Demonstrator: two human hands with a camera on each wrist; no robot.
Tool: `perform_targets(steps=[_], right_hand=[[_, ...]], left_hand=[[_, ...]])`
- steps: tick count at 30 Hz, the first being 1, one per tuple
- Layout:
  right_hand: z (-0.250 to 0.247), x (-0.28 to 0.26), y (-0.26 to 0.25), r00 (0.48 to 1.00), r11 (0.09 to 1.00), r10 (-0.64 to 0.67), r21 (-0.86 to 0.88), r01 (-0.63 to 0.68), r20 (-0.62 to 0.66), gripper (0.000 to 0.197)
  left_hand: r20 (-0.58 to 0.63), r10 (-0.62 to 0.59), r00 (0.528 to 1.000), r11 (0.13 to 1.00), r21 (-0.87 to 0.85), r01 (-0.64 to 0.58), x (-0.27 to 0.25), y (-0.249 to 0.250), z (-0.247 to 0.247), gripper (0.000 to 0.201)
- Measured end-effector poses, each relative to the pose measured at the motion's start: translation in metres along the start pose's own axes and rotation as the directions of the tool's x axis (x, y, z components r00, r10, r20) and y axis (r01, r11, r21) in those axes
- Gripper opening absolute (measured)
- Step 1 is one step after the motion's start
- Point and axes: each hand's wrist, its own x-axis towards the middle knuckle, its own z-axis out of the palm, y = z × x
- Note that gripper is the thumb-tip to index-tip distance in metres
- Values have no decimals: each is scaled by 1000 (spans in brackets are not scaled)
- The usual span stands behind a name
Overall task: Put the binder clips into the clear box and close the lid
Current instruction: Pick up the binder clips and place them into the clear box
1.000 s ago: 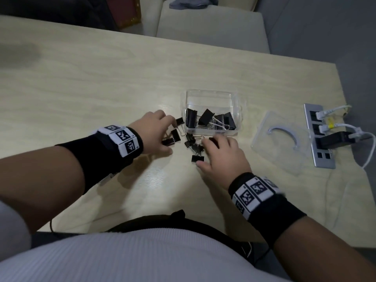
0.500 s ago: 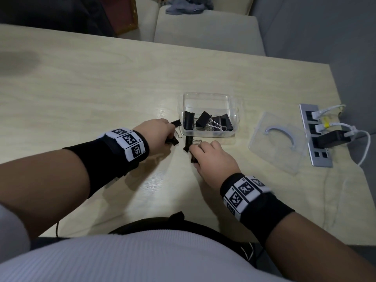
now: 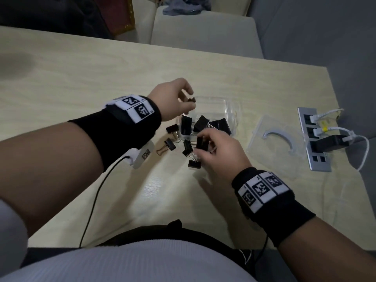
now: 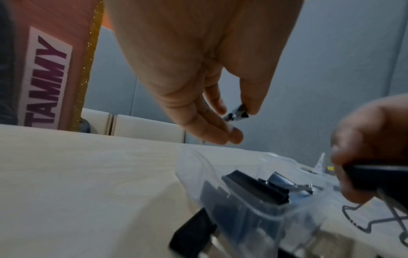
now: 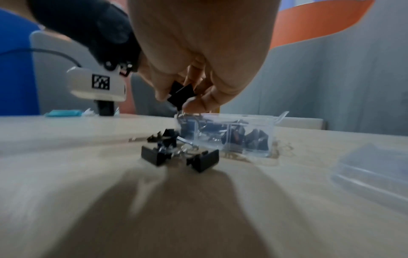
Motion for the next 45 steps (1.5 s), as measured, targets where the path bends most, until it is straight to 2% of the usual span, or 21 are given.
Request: perform_targets(steps=[3, 6, 10, 14, 17, 18, 20, 24, 26, 28, 30, 31, 34, 37, 41, 45], right_hand=[[-13, 12, -6, 988, 953, 123, 290, -93, -89, 31], [-23, 31, -7, 956, 891, 224, 438, -123, -188, 27], [-27, 61, -5, 916, 881, 297, 447, -155, -270, 30], [-31, 83, -4, 902, 872, 350, 440, -215, -252, 40], [-33, 89, -7, 926, 899, 354, 320, -298, -130, 59], [-34, 88, -7, 931, 914, 347, 262, -310, -110, 60], [-38, 81, -7, 943, 945, 306, 165, -283, -133, 50], [-35, 47, -6, 964, 986, 165, 26, -163, -208, 13], [-29, 26, -1, 985, 990, 100, -86, -113, -139, 15], [-18, 10, 9, 999, 955, 40, -293, -43, -18, 17], [-6, -2, 18, 993, 901, 50, -434, 1, 107, 19], [0, -7, 23, 985, 887, 80, -461, 0, 154, 28], [13, -16, 27, 974, 870, 142, -492, -38, 176, 41], [23, -17, 25, 980, 866, 130, -499, -38, 151, 30], [25, -13, 21, 979, 893, 129, -448, -47, 156, 25], [24, -15, 11, 984, 919, -26, -382, 94, 178, 28]], left_hand=[[21, -6, 1000, 999, -54, 7, 11, 4, 4, 31], [-14, 1, 1000, 998, 60, 0, 15, -1, 3, 30], [-73, -59, 996, 989, 129, 68, 5, -26, -1, 29], [95, -29, 995, 967, 255, 4, -7, -39, 8, 43], [84, -36, 996, 974, 224, 17, -13, -44, 10, 47], [67, -52, 996, 979, 200, 38, -15, -46, 11, 47], [53, -86, 995, 984, 163, 76, -18, -49, 12, 47], [80, -128, 989, 971, 212, 108, -28, -53, 13, 43], [144, -124, 982, 937, 342, 68, -35, -53, 14, 53], [205, -142, 968, 883, 468, 30, -42, -54, 16, 72], [236, -160, 958, 839, 544, 6, -49, -53, 21, 83], [245, -156, 957, 820, 572, -13, -51, -52, 24, 82], [272, -105, 957, 787, 611, -87, -57, -49, 33, 57], [295, -89, 951, 769, 628, -123, -59, -46, 39, 36], [327, -110, 939, 762, 635, -132, -59, -42, 41, 31], [321, -131, 938, 782, 615, -101, -59, -45, 40, 29]])
